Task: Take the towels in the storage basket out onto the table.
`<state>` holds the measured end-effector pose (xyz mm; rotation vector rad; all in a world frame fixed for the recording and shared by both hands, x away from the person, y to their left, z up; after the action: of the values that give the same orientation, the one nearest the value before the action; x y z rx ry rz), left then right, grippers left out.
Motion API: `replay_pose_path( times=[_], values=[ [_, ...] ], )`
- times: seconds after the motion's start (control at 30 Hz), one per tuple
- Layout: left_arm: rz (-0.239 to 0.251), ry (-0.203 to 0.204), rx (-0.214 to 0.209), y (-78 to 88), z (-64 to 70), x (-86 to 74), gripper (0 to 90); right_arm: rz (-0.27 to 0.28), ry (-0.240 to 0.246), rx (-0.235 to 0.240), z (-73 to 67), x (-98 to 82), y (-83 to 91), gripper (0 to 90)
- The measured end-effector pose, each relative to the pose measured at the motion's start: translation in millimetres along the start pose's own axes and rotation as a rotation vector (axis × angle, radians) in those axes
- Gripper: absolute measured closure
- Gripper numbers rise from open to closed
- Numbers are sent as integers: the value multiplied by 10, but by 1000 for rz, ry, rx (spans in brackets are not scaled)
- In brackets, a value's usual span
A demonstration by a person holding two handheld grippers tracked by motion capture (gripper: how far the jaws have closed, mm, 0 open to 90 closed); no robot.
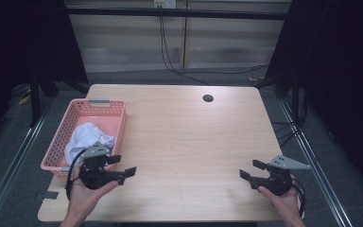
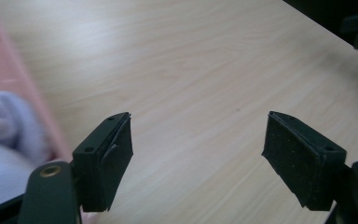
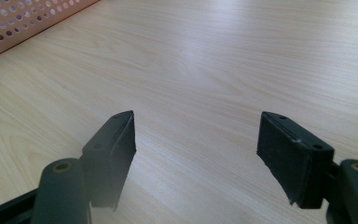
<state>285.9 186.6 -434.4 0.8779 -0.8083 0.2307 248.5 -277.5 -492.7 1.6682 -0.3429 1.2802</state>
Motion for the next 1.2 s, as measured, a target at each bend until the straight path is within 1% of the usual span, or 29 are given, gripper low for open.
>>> replay_pose_path(
  times=[0.03, 0.07, 0.1, 0.13, 0.2, 0.23, 0.27, 0.3, 0.37, 0.4, 0.43, 0.5, 0.53, 0.6, 0.63, 0.67, 0.7, 0.73, 0.77, 0.8, 0.83, 0.87, 0.9, 0.93, 0.97, 1.03, 1.1, 1.13, 1.2],
  values=[
    [0, 0, 0, 0, 0, 0, 231, 0, 0, 0, 0, 0, 0, 283],
    [3, 10, 25, 95, -105, 61, 223, -1, 4, 9, -10, 3, -9, 283],
    [3, 10, 25, 95, -105, 61, 221, -1, 4, 9, -10, 3, -9, 283],
    [12, 29, 51, 179, -208, 126, 210, -1, 4, 12, -17, 8, -13, 283],
    [17, 30, 52, 265, -309, 188, 213, -7, 9, 28, -30, 7, -26, 283],
    [32, 37, 69, 304, -358, 221, 216, -14, 15, 44, -41, 3, -36, 283],
    [43, 48, 77, 339, -406, 249, 215, -15, 21, 50, -52, 4, -38, 283],
    [46, 58, 86, 371, -454, 276, 213, -9, 25, 48, -63, 13, -40, 282],
    [54, 74, 99, 430, -541, 322, 213, -11, 29, 58, -80, 19, -51, 282],
    [58, 82, 101, 449, -582, 344, 213, -15, 31, 53, -85, 19, -60, 280],
    [47, 94, 96, 464, -623, 359, 215, -17, 33, 60, -88, 18, -68, 280],
    [45, 108, 120, 482, -731, 392, 233, -19, 34, 60, -84, 18, -79, 278],
    [35, 121, 126, 482, -784, 405, 235, -18, 33, 63, -84, 20, -83, 277],
    [8, 118, 161, 480, -884, 428, 230, -18, 33, 68, -82, 23, -86, 269],
    [8, 118, 161, 480, -884, 428, 224, -18, 33, 68, -82, 23, -86, 269],
    [-25, 117, 188, 478, -984, 441, 218, -16, 24, 86, -85, 23, -89, 260],
    [-25, 117, 188, 478, -984, 441, 214, -16, 24, 86, -85, 23, -89, 260],
    [-35, 124, 214, 471, -1098, 445, 217, -14, 28, 79, -82, 26, -95, 259],
    [-35, 124, 214, 471, -1098, 445, 211, -14, 28, 79, -82, 26, -95, 259],
    [-64, 124, 255, 447, -1225, 438, 199, -16, 24, 85, -77, 25, -103, 258],
    [-80, 133, 274, 432, -1283, 429, 197, -16, 25, 83, -73, 25, -108, 257],
    [-86, 141, 274, 414, -1325, 423, 193, -20, 23, 87, -70, 22, -114, 257],
    [-86, 141, 274, 414, -1325, 423, 192, -26, 18, 91, -68, 17, -120, 256],
    [-100, 141, 270, 398, -1365, 417, 199, -32, 16, 96, -64, 10, -134, 252],
    [-105, 150, 276, 368, -1389, 421, 192, -39, 12, 102, -64, 4, -142, 251],
    [-113, 142, 268, 351, -1384, 430, 184, -40, 16, 102, -62, 1, -149, 251],
    [-129, 128, 271, 276, -1384, 472, 185, -45, 15, 112, -61, 1, -171, 251],
    [-139, 129, 270, 244, -1399, 482, 182, -45, 16, 109, -58, 2, -174, 251],
    [-161, 143, 266, 181, -1448, 495, 178, -49, 13, 111, -60, 1, -175, 252]
  ],
)
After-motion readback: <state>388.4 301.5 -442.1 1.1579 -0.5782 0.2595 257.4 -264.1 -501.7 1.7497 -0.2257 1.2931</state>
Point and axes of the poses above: each handheld gripper's, and its own axes: y roughly backward along the jaws, x roughly out of its top, z roughly to its right, the point moved 5 cm from there along -y, roughly forward along the jaws, and after that the axes turned 12 degrees about y, right-handed, at the moved point
